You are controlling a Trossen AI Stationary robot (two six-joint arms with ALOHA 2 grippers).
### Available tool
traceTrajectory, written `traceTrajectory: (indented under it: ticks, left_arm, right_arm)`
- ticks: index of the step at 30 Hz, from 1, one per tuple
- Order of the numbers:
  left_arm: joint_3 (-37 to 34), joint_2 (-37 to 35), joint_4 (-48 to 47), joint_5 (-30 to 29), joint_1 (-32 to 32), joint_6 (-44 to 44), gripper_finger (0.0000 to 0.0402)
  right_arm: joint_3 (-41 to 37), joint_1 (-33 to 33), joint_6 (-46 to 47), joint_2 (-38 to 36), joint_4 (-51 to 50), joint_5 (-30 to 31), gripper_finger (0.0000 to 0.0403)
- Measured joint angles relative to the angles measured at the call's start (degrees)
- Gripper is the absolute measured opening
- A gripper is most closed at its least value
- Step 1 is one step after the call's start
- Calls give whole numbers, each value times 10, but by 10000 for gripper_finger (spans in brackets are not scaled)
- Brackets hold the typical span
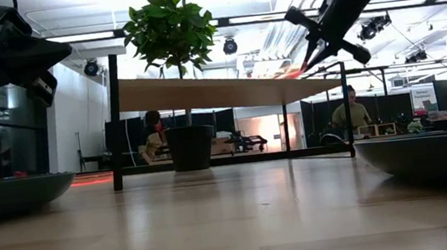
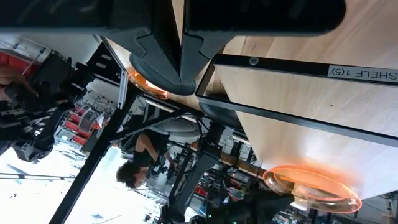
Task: Place and stack plates onto a shelf
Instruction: Put the top right orange plate on the shelf, then put the bottom left black plate on the shelf
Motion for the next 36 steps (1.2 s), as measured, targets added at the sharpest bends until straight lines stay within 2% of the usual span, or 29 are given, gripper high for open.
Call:
traceTrajectory:
  ticks: [11, 14, 21, 25, 32, 36]
  left_arm:
    - [0, 0, 0, 0, 0, 0, 1]
    - [0, 0, 0, 0, 0, 0, 1]
    - [0, 0, 0, 0, 0, 0, 1]
    - [0, 0, 0, 0, 0, 0, 1]
    - [0, 0, 0, 0, 0, 0, 1]
    - [0, 0, 0, 0, 0, 0, 1]
  right_arm:
    - [0, 0, -10, 7, 5, 3, 6]
    - [0, 0, -14, 7, 5, 3, 25]
    - [0, 0, -33, 7, 5, -2, 104]
    - [0, -3, -51, -1, 3, -2, 137]
    - [1, -24, -82, -53, -12, -5, 151]
    - [37, -18, -122, -101, -7, -37, 151]
